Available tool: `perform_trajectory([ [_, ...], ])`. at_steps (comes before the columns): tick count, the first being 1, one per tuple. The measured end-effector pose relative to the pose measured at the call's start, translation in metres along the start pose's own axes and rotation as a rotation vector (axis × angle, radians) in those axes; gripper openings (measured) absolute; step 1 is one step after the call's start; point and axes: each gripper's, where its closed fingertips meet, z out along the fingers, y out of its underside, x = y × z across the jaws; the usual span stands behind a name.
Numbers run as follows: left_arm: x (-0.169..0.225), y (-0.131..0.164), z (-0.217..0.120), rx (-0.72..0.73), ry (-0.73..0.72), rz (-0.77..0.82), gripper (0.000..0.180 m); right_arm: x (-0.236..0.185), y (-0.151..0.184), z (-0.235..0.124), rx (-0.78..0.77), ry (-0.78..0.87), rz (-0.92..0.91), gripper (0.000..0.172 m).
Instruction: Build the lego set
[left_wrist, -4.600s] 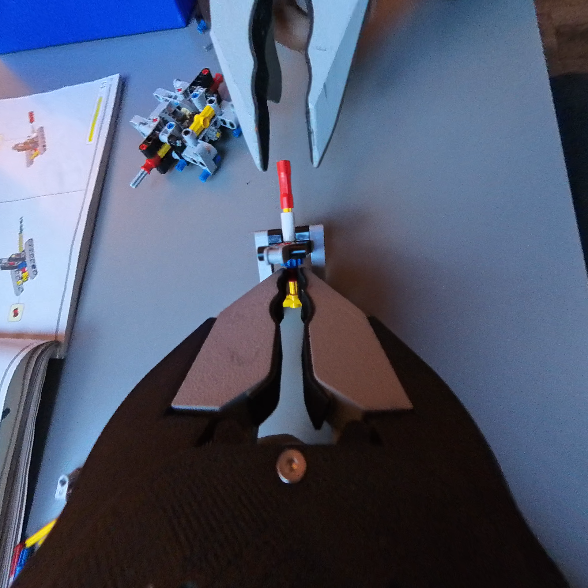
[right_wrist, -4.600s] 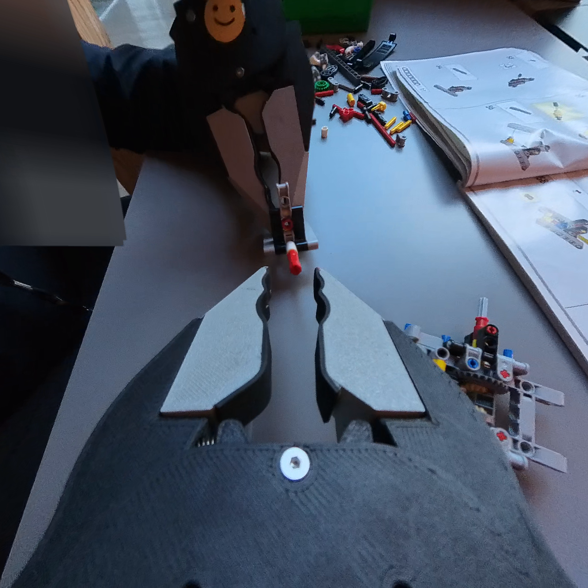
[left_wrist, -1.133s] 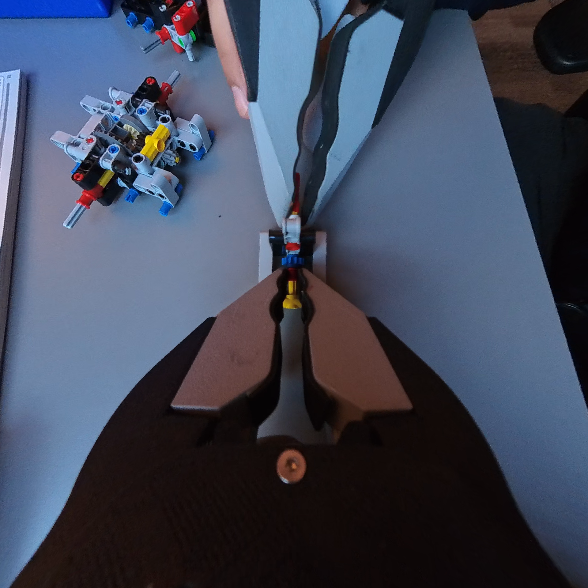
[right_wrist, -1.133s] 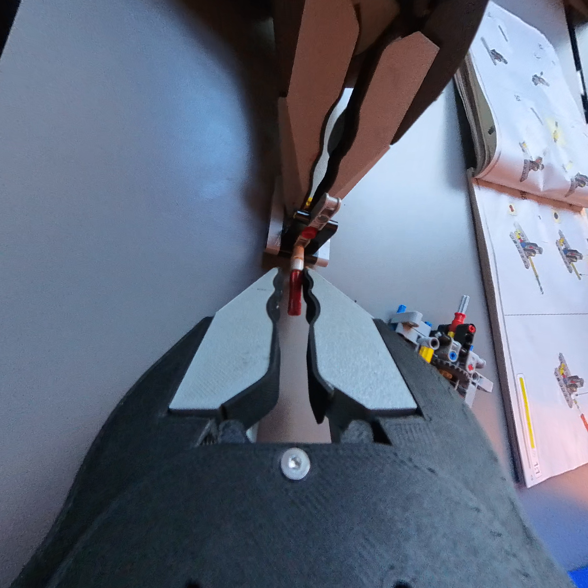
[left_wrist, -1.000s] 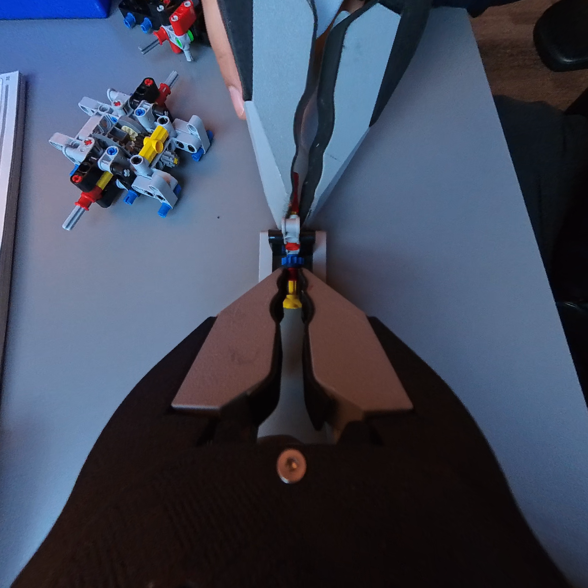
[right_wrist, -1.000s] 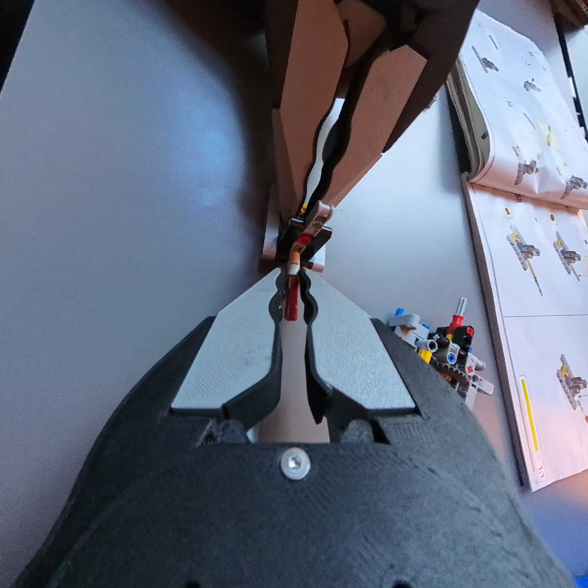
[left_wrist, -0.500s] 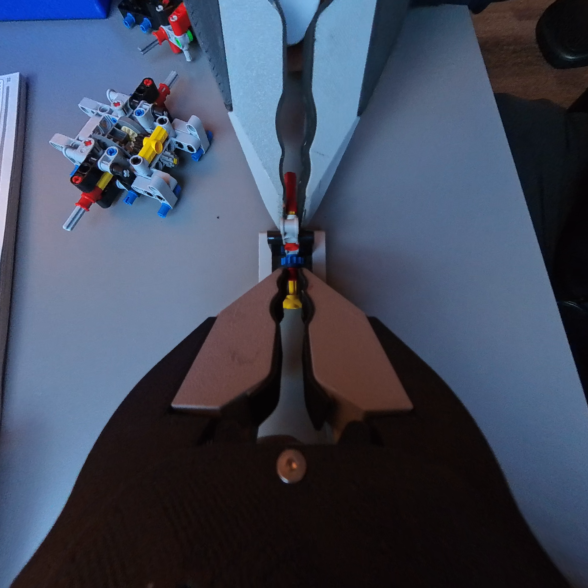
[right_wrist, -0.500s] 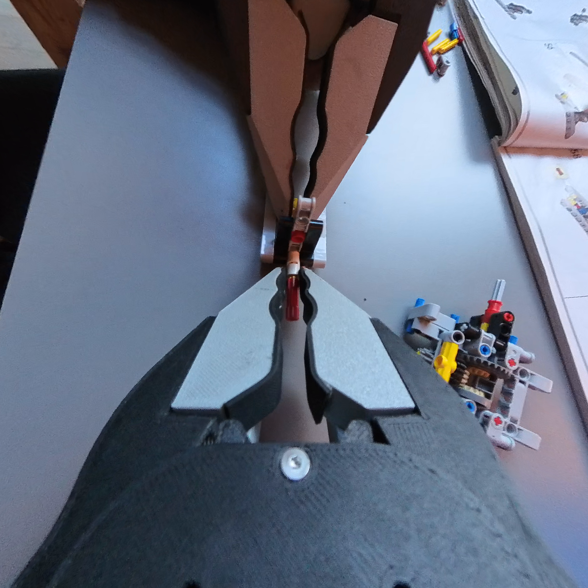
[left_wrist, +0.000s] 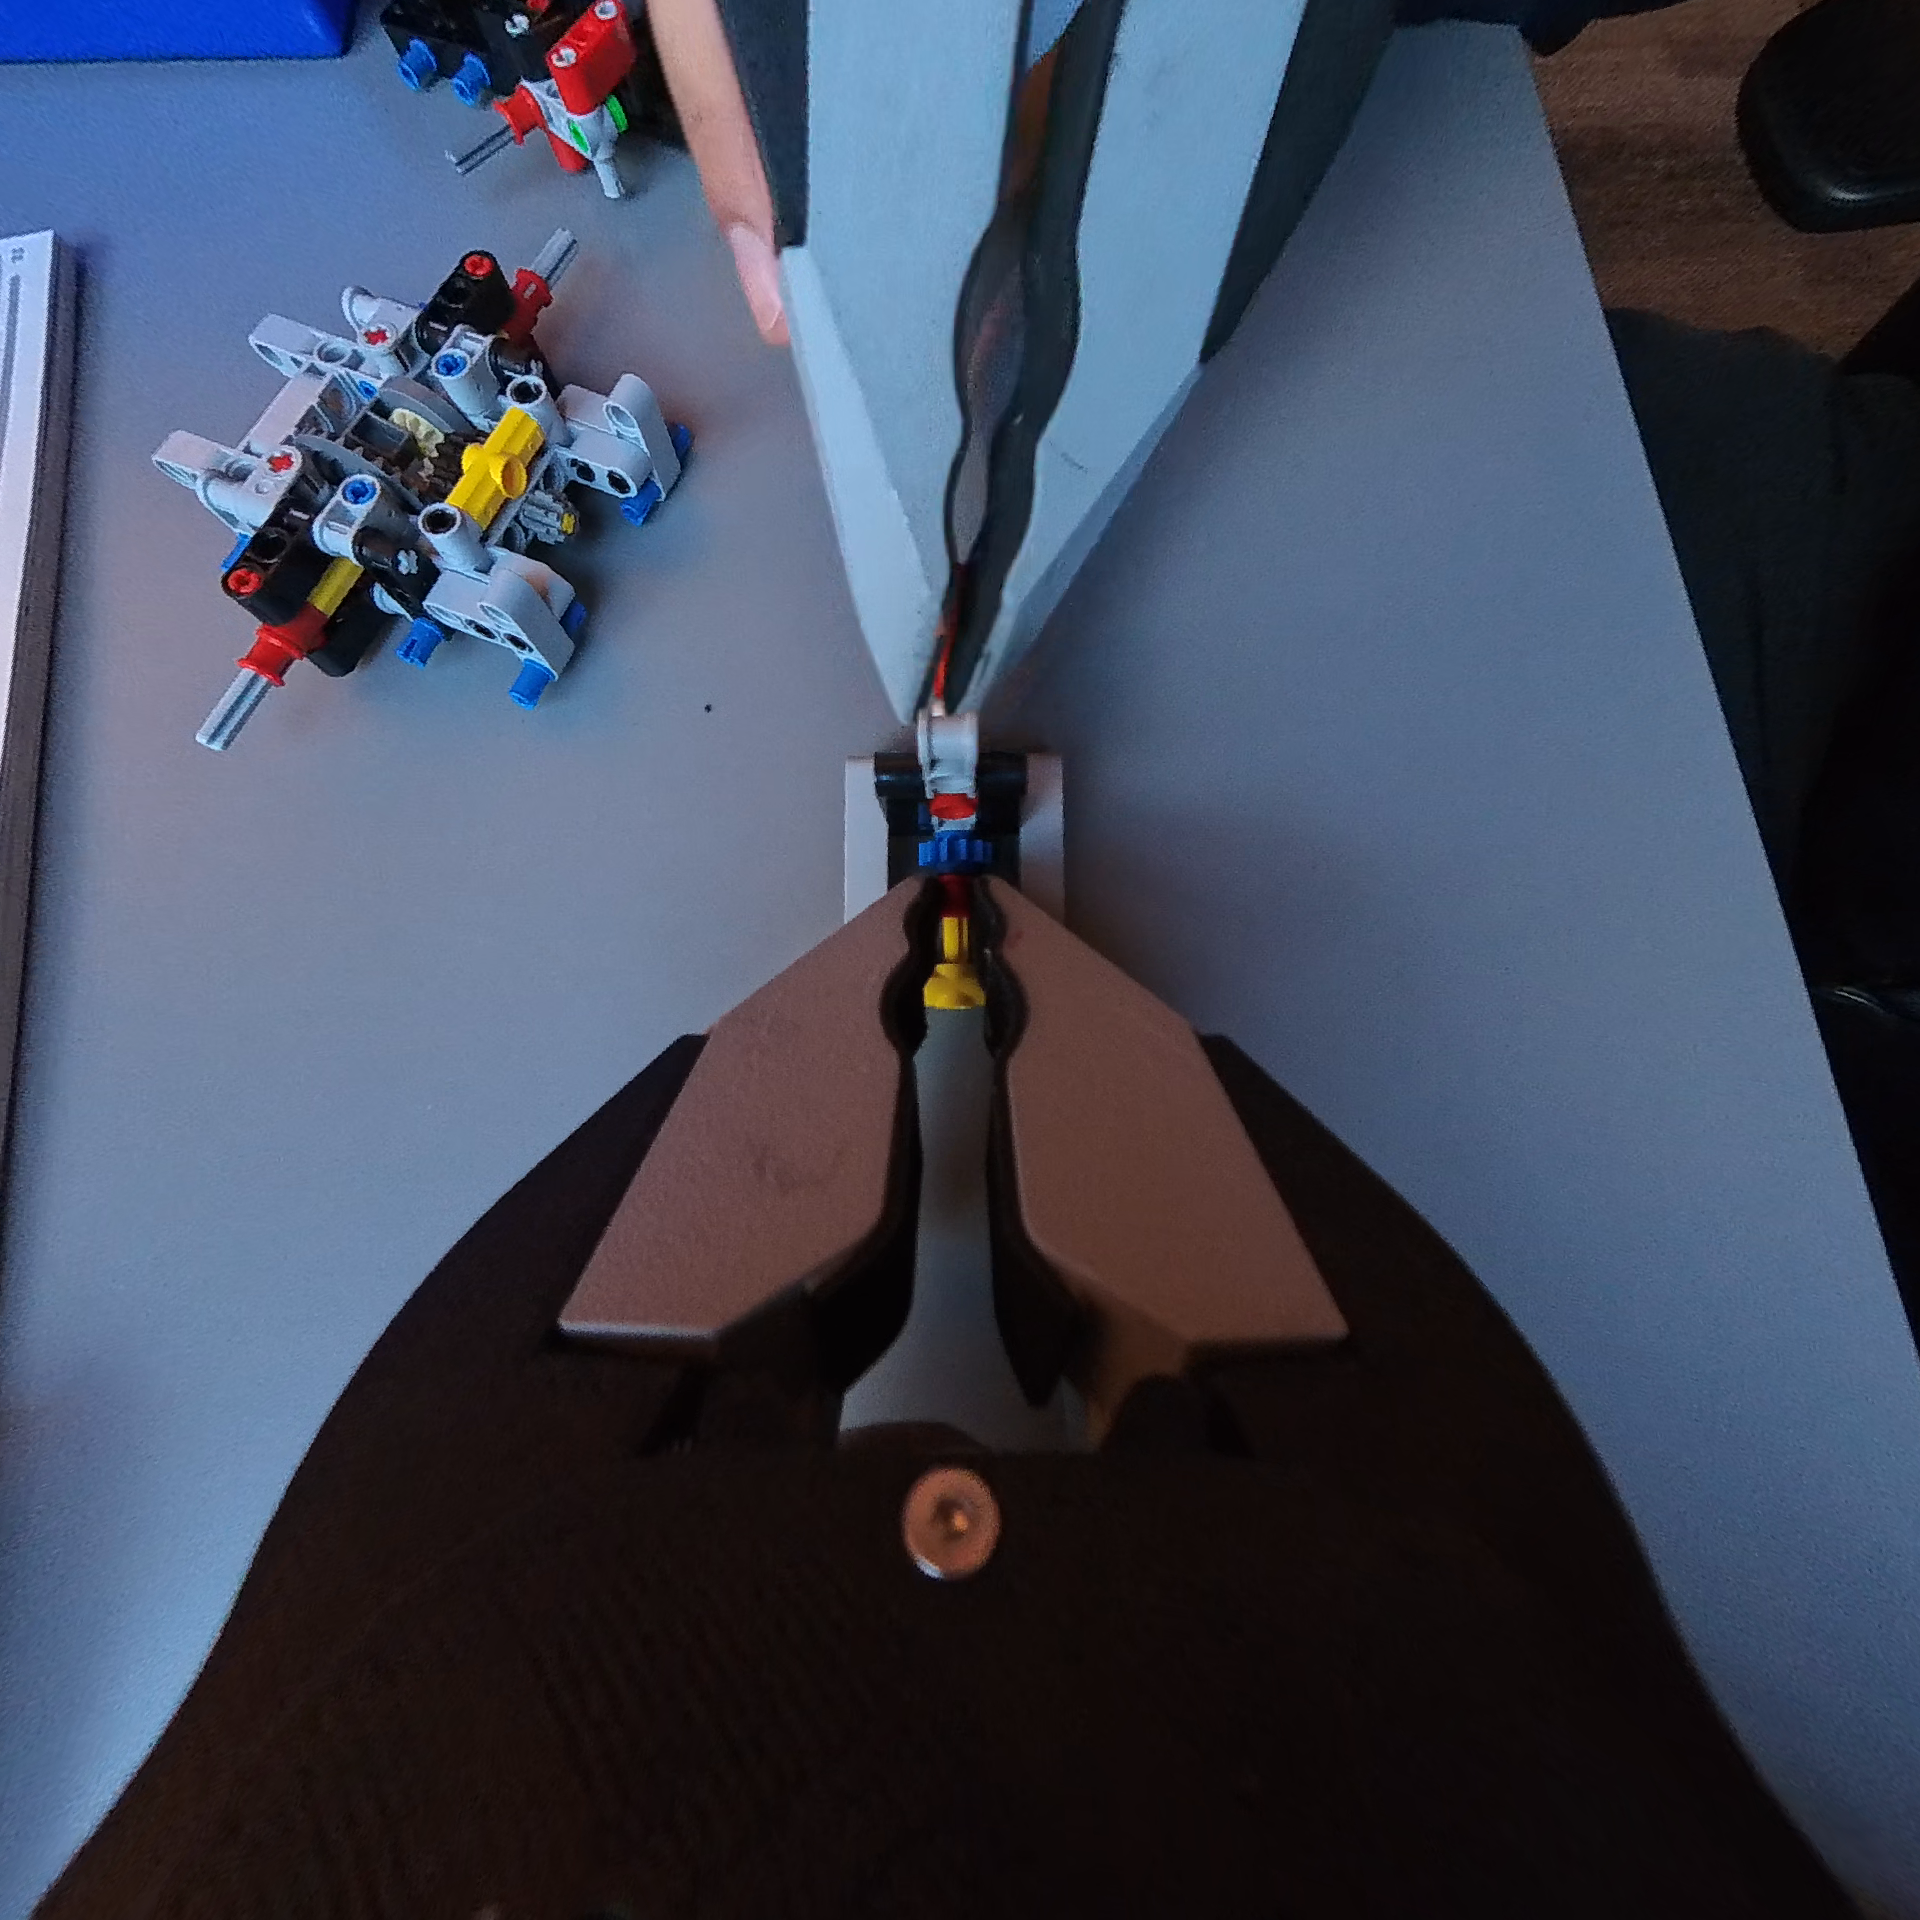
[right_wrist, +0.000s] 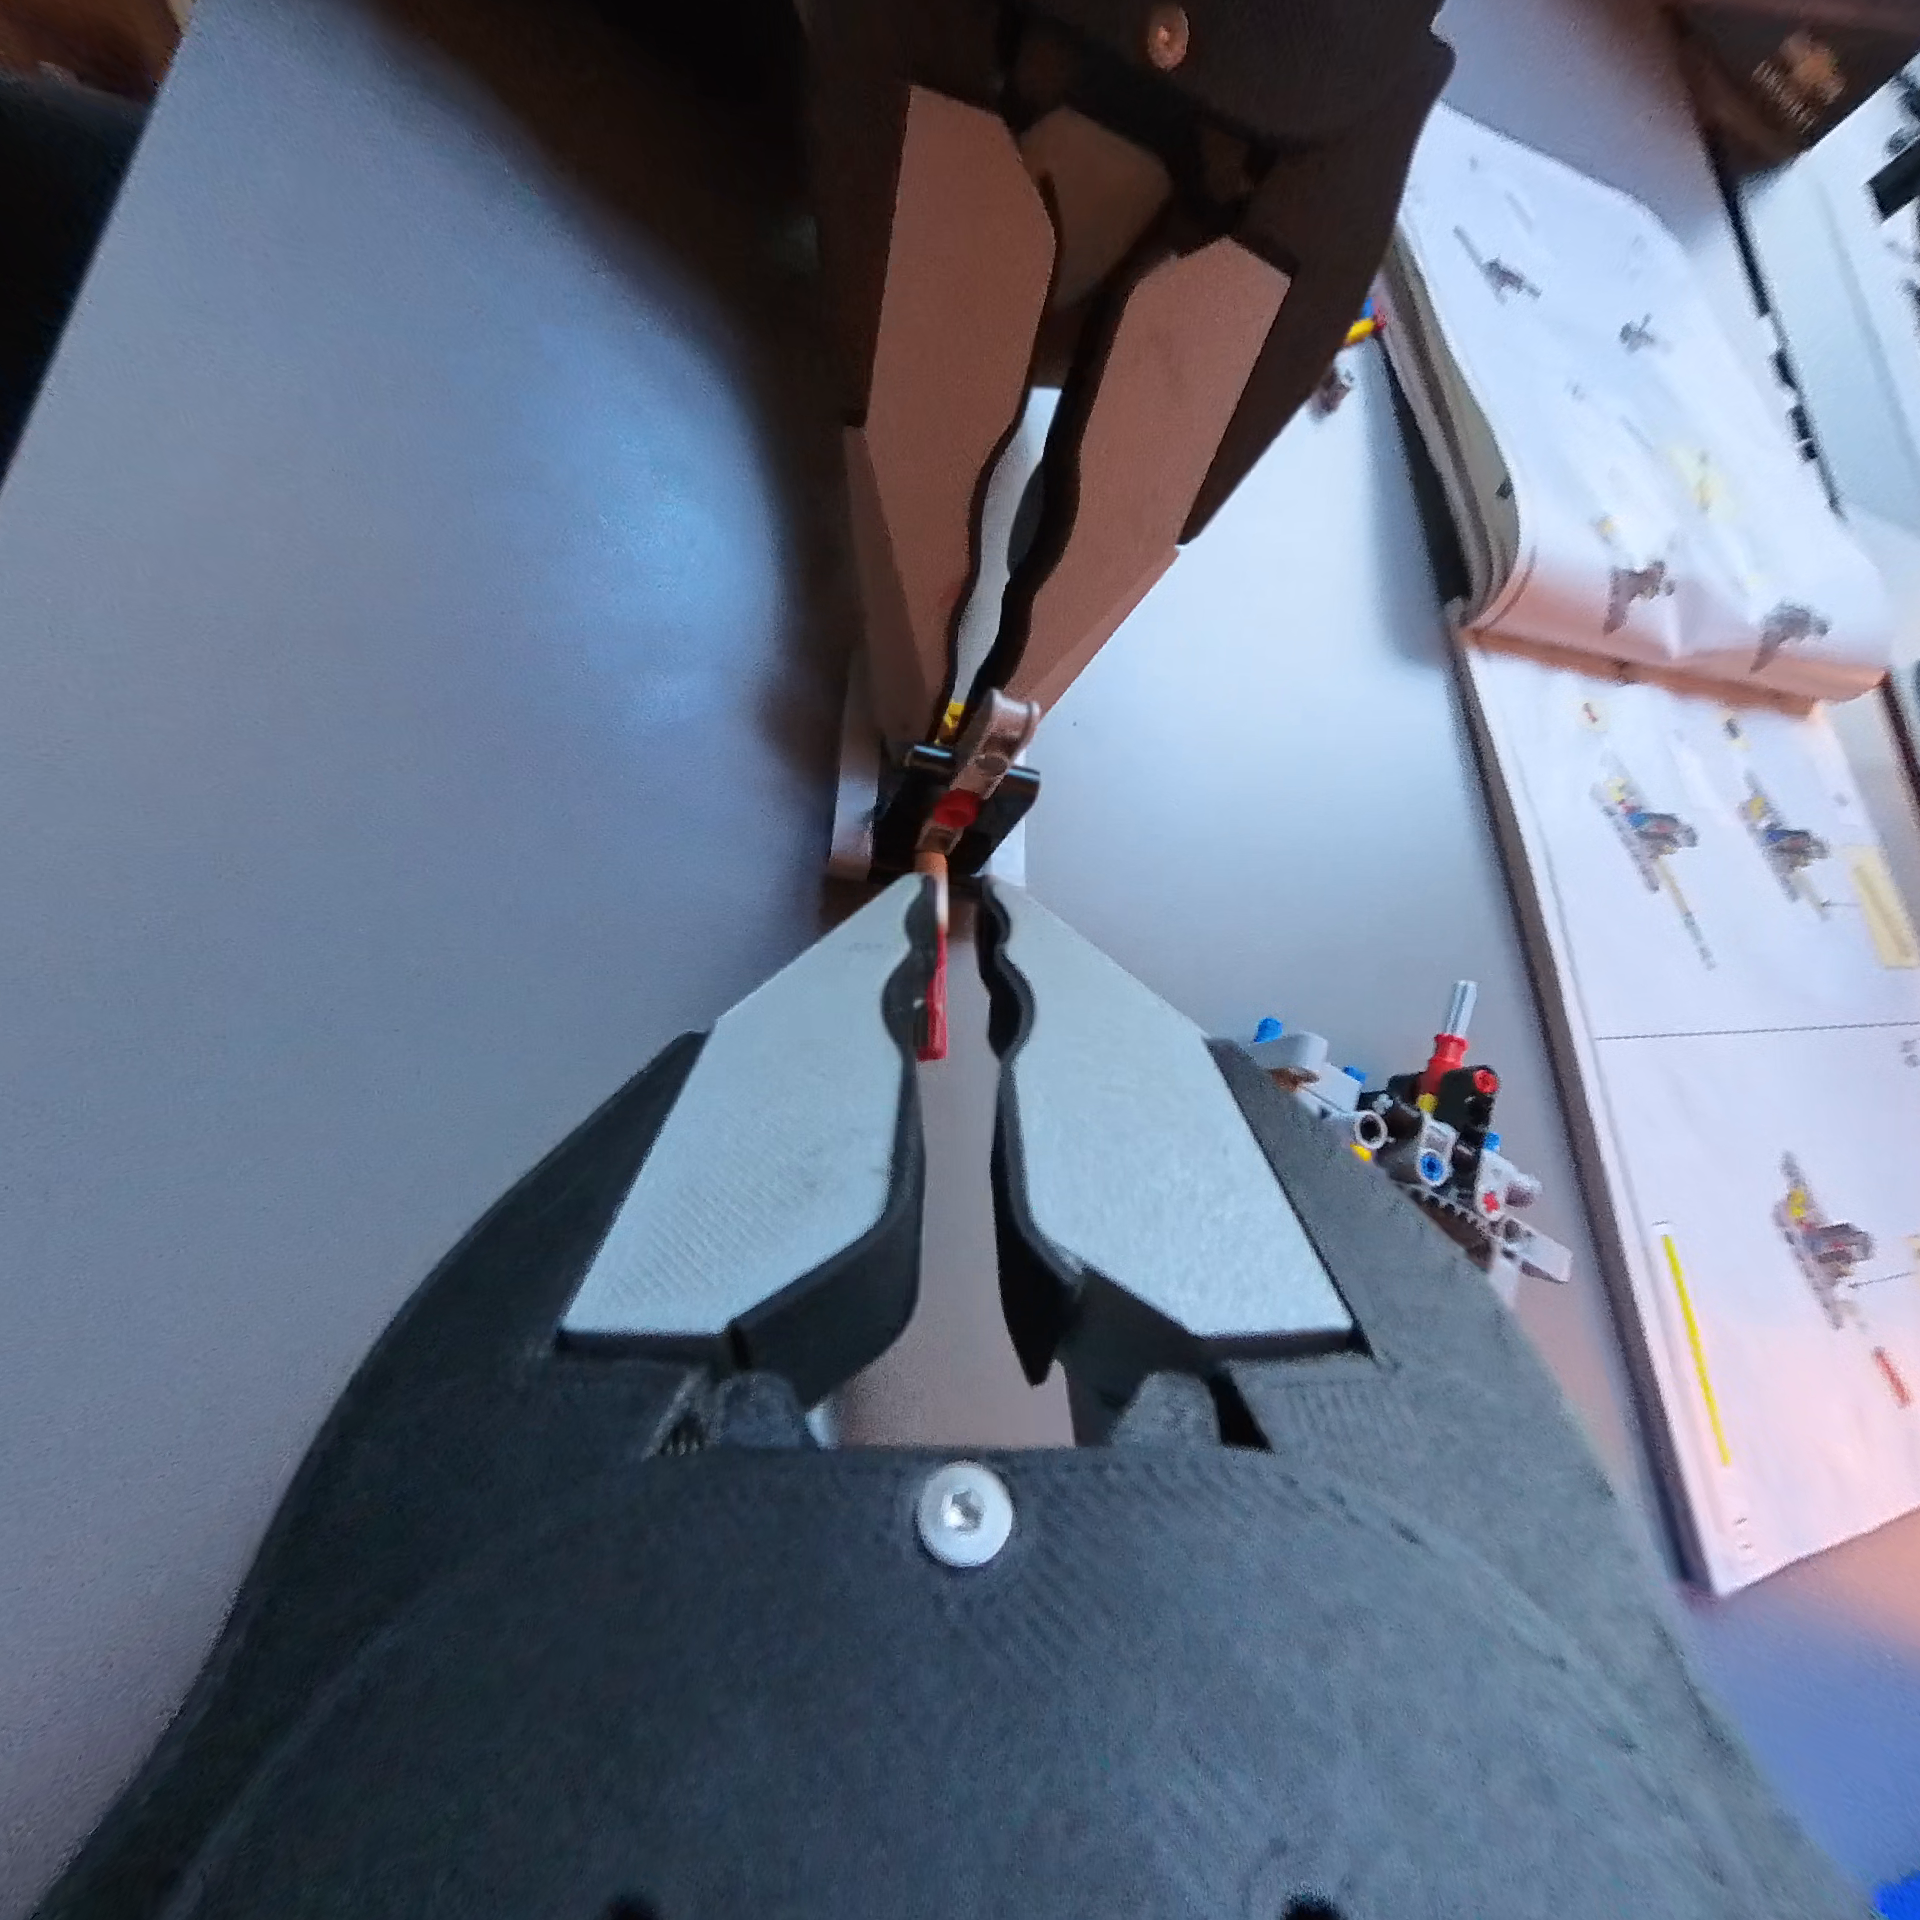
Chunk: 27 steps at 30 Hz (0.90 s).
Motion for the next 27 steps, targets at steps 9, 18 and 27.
perform_trajectory([
  [9,0.0,0.0,0.0,0.004,0.006,-0.004,0.002,-0.003,0.002,0.0,0.001,-0.05,0.06,0.009],
  [18,0.001,0.0,0.0,0.005,0.009,-0.005,0.002,-0.008,0.001,-0.001,-0.005,-0.046,-0.009,0.001],
  [27,0.001,0.0,0.0,0.006,0.01,-0.007,0.002,-0.007,-0.002,-0.003,0.013,-0.044,-0.006,0.002],
])
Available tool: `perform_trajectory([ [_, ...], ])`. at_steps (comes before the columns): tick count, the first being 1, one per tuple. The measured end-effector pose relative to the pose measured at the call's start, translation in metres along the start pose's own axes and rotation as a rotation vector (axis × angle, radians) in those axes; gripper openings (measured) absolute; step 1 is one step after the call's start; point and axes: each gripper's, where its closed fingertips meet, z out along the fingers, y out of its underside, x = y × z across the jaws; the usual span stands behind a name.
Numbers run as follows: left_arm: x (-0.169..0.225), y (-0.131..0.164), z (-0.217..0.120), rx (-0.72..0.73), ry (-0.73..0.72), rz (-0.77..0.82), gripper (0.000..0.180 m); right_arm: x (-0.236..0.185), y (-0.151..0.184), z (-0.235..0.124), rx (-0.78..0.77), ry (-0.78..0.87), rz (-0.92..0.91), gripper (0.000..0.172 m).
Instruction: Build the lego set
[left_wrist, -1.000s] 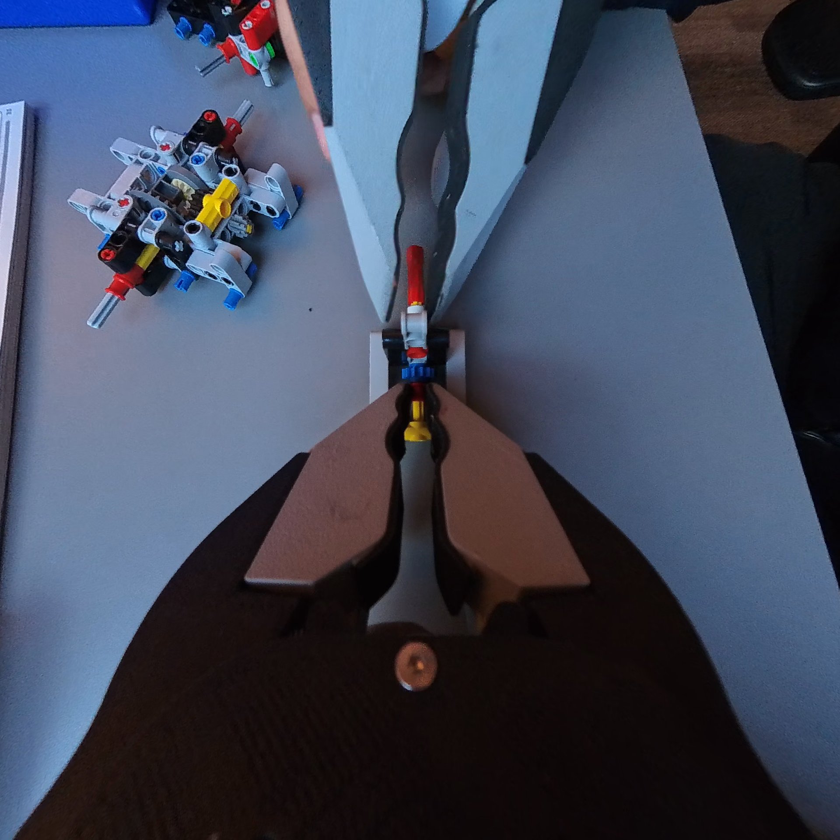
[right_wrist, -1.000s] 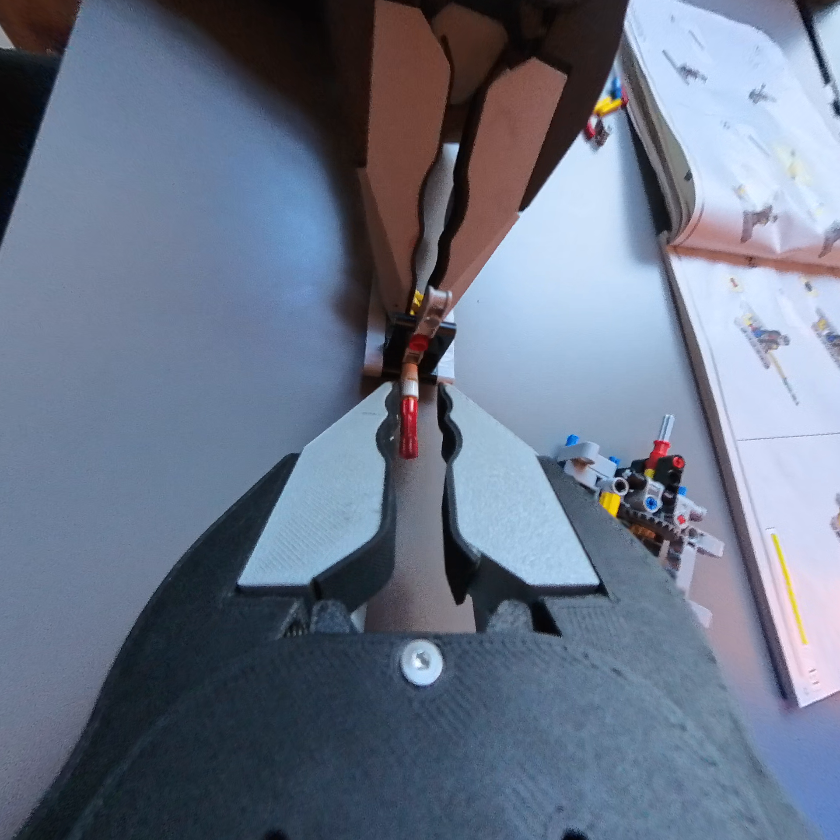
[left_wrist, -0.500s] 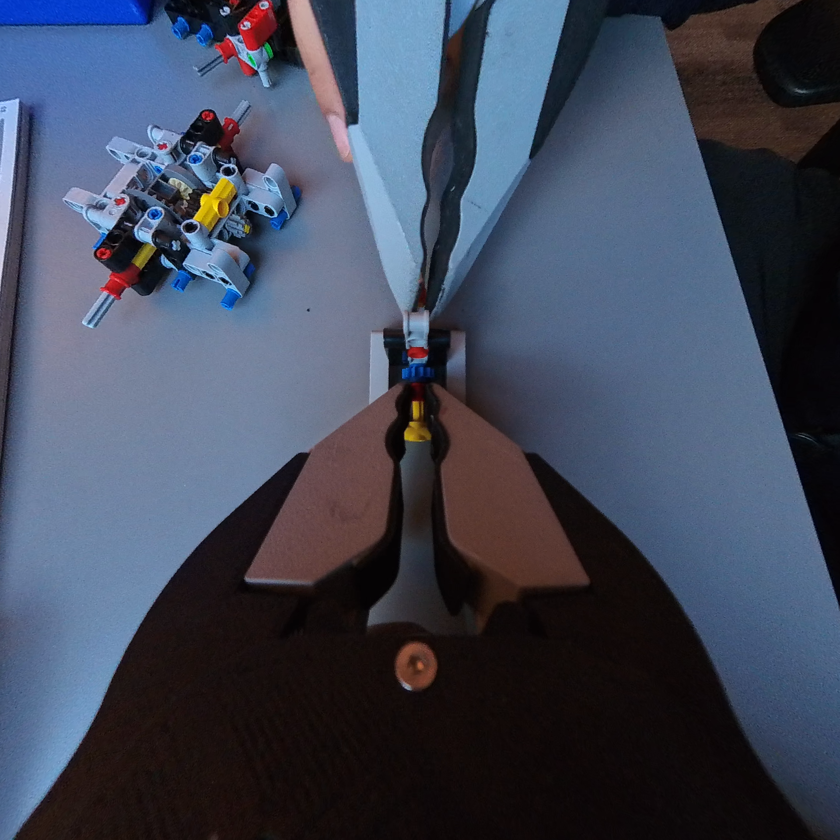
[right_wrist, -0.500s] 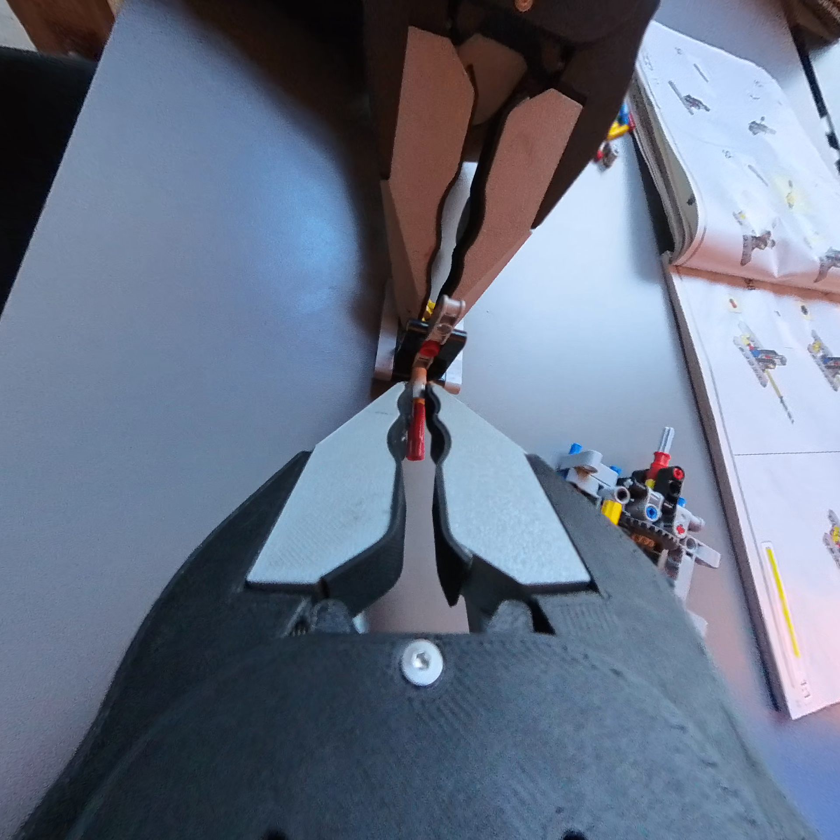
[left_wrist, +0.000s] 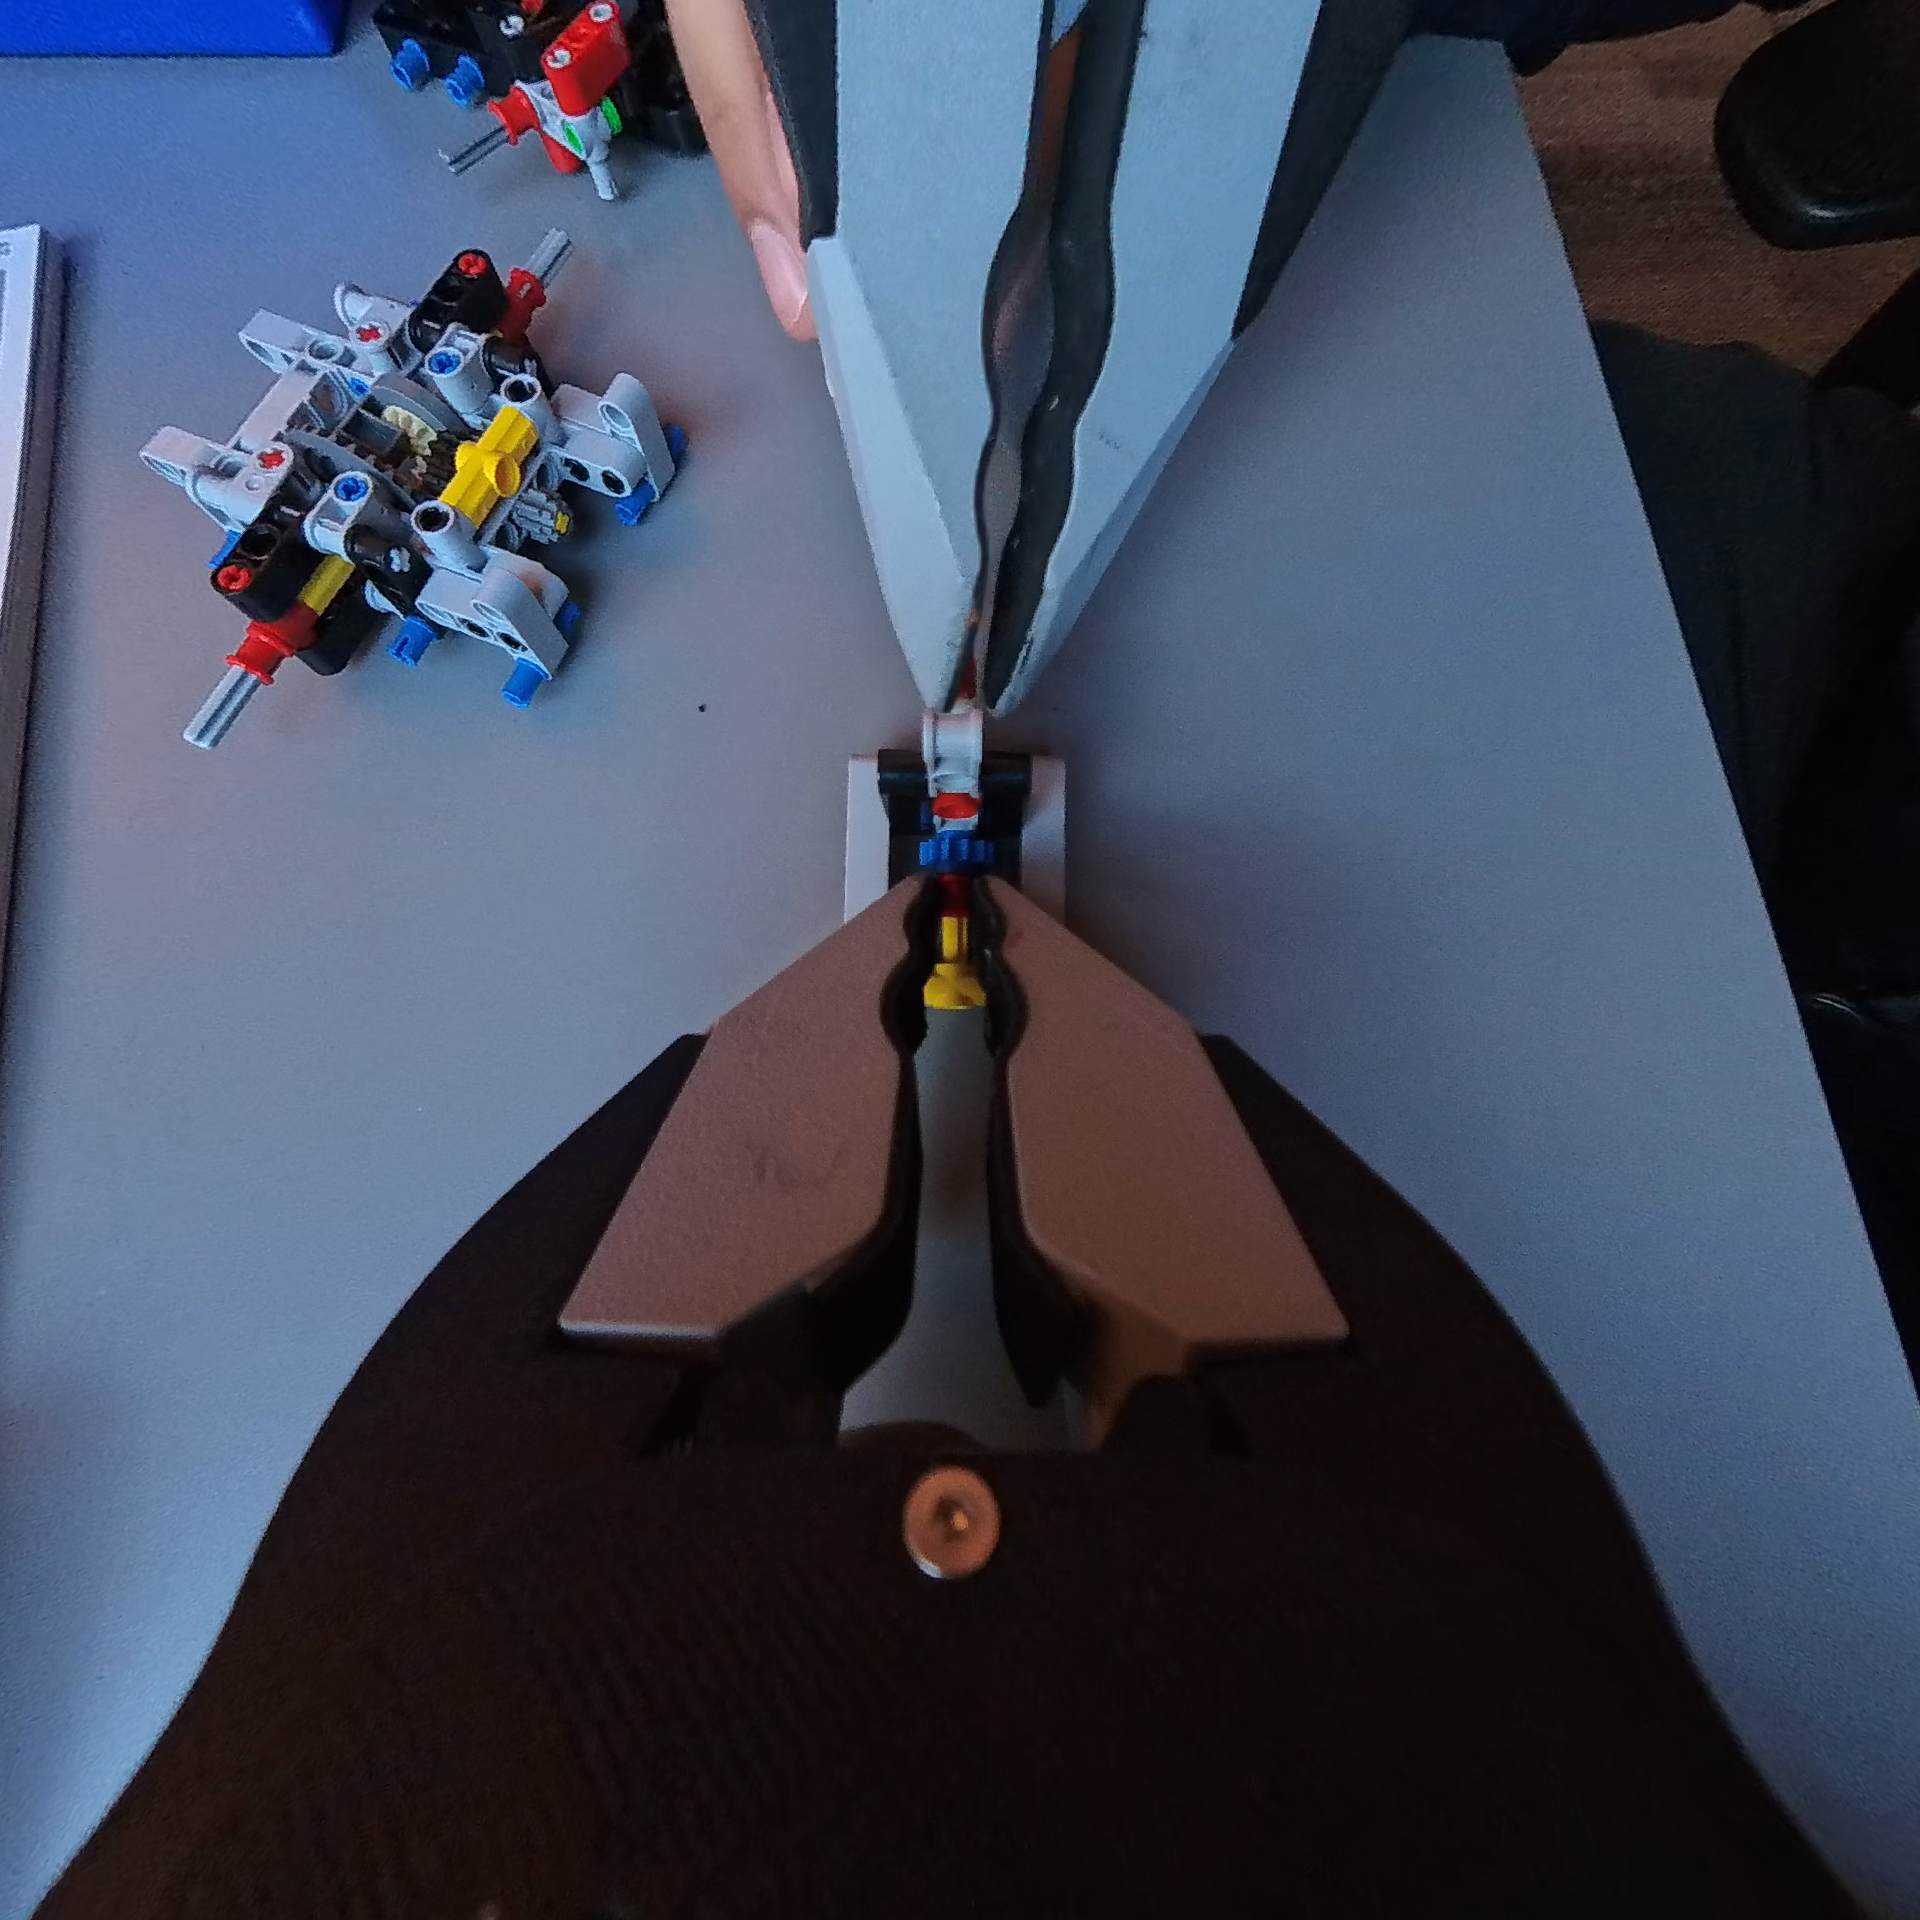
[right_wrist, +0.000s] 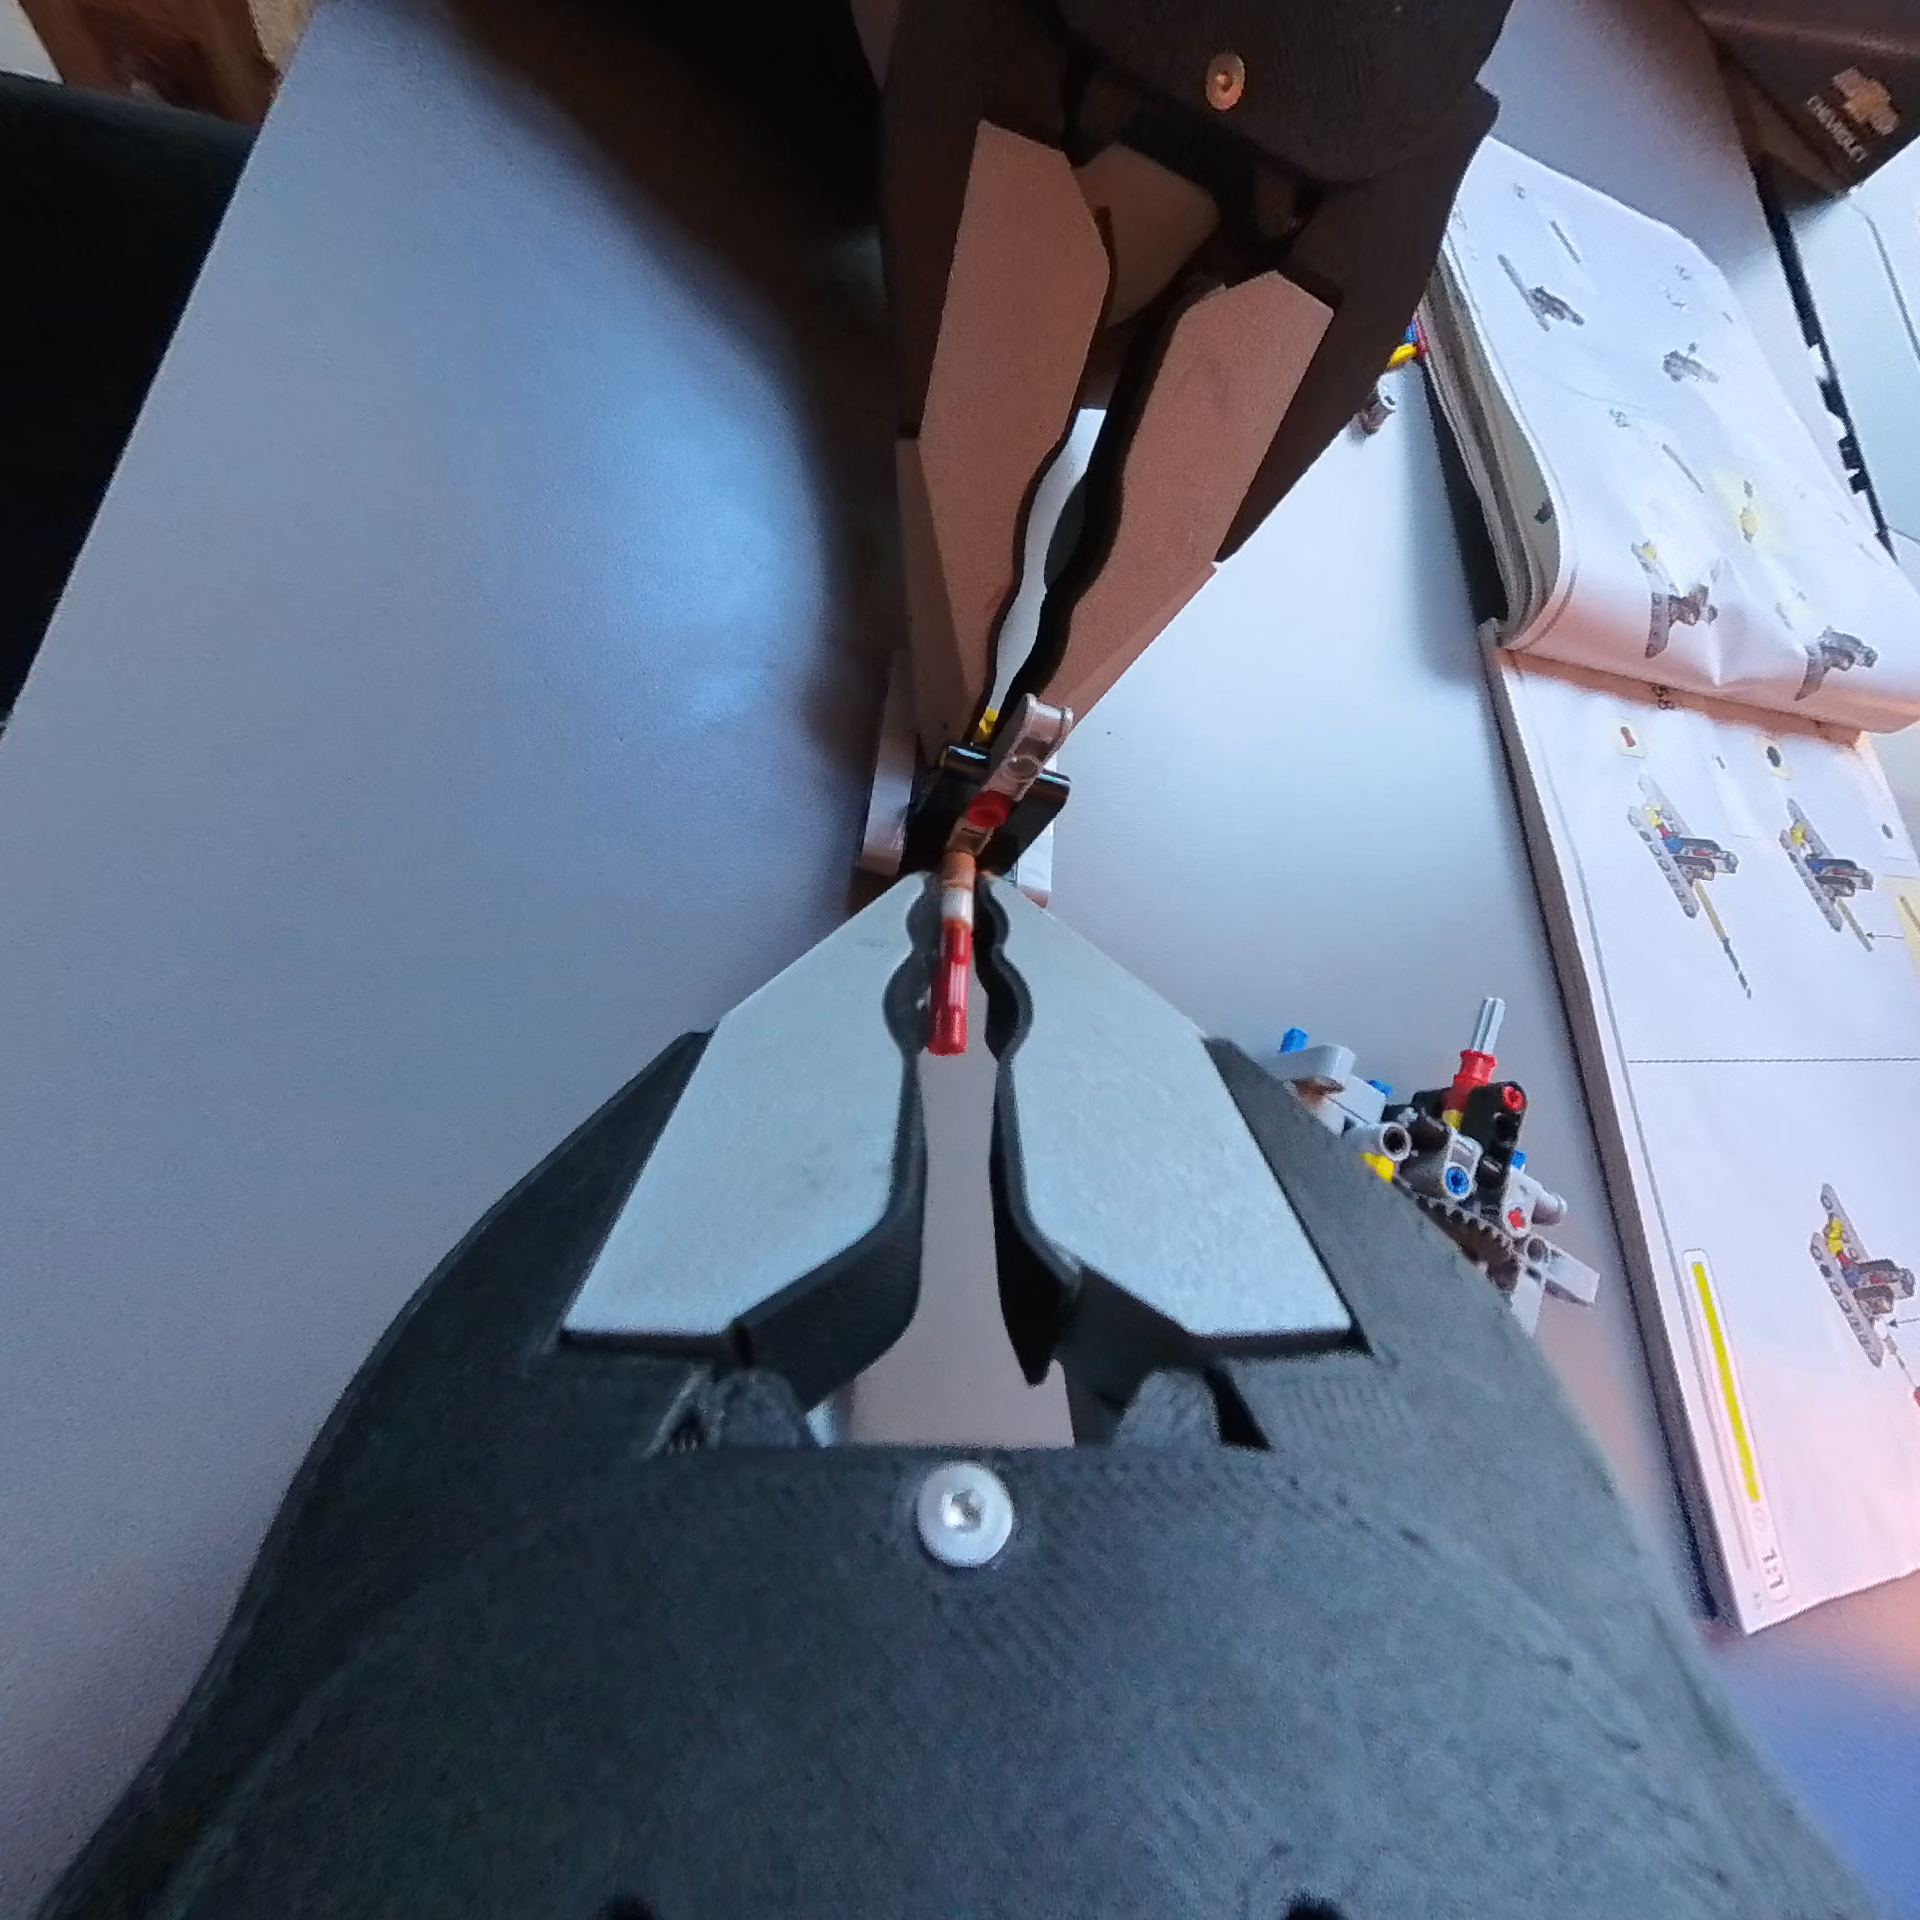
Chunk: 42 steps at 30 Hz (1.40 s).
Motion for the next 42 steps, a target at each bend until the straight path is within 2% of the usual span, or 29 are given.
perform_trajectory([
  [13,0.0001,0.0001,-0.0004,-0.003,-0.005,0.004,0.002,0.0005,0.0067,0.0052,-0.034,-0.023,0.049,0.004],
  [27,-0.0009,0.0002,-0.0006,-0.029,-0.077,0.106,0.003,0.0006,0.0072,0.0055,0.021,-0.256,0.474,0.003],
  [42,0.001,0.0003,-0.0004,-0.015,-0.042,0.066,0.002,0.0071,0.0034,-0.0022,0.054,-0.209,0.419,0.011],
])
